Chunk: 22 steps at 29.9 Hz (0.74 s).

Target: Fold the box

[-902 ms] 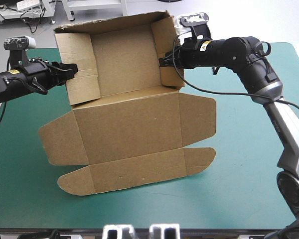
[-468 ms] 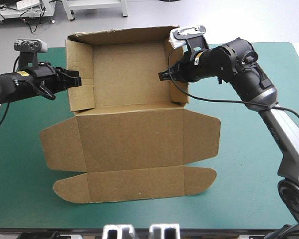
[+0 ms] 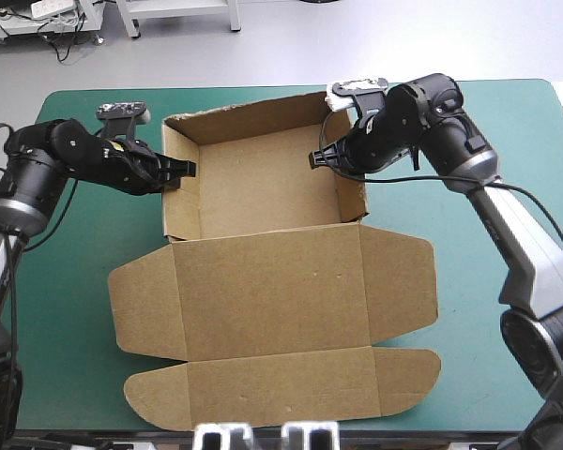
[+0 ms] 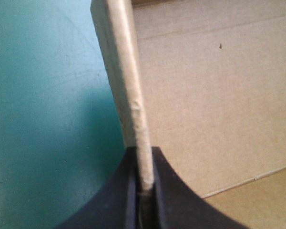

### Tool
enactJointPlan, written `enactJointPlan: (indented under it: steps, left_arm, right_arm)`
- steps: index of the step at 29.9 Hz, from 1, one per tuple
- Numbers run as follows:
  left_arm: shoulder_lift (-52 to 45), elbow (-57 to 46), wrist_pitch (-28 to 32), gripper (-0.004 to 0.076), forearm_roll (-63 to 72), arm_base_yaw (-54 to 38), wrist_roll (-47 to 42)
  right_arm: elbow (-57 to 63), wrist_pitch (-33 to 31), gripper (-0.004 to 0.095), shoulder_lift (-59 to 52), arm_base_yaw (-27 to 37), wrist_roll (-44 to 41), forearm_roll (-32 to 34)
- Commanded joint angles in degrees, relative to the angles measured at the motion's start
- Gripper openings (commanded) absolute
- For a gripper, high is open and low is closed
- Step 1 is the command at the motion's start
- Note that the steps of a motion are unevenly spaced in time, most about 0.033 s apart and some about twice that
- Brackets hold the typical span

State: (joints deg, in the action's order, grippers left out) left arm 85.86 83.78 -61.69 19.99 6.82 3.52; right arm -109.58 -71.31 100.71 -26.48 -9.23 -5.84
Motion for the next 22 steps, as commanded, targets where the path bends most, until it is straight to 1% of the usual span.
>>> enactJointPlan:
  steps: [1, 5, 8, 11, 14, 17, 22]
  left_arm:
    - [1.9, 2.0, 1.4, -0.0011, 1.7, 0.6, -3.5]
    - [6.8, 2.1, -1.1, -0.0011, 1.6, 0.9, -4.8]
    - [9.2, 2.3, -1.3, -0.0011, -0.2, 2.3, -5.2]
    - [11.2, 3.8, -1.3, -0.0011, -6.6, 5.1, -8.3]
    - [14.1, 6.8, -3.5, -0.0011, -13.3, 8.3, -12.6]
    - [17.2, 10.4, -5.4, -0.0011, -14.8, 9.9, -14.2]
    - [21.6, 15.8, -9.8, -0.0011, -14.9, 10.3, -15.1]
  right_arm:
    - [-1.6, -0.7, -0.0005, 1.8, 1.2, 1.8, -4.9]
    - [-1.6, -0.6, -0.0005, 7.8, 1.2, 2.1, -6.9]
    - [-1.6, -0.6, -0.0005, 11.6, 1.2, 2.9, -8.0]
    - [-1.7, 0.1, -0.0005, 14.8, 1.2, 3.1, -8.7]
    - [-1.7, 1.1, -0.0005, 16.8, 1.2, 3.3, -9.7]
    - [-1.7, 2.3, -0.0005, 17.4, 1.2, 5.5, -9.1]
    - [-1.9, 2.6, 0.0003, 17.4, 1.1, 8.3, -5.2]
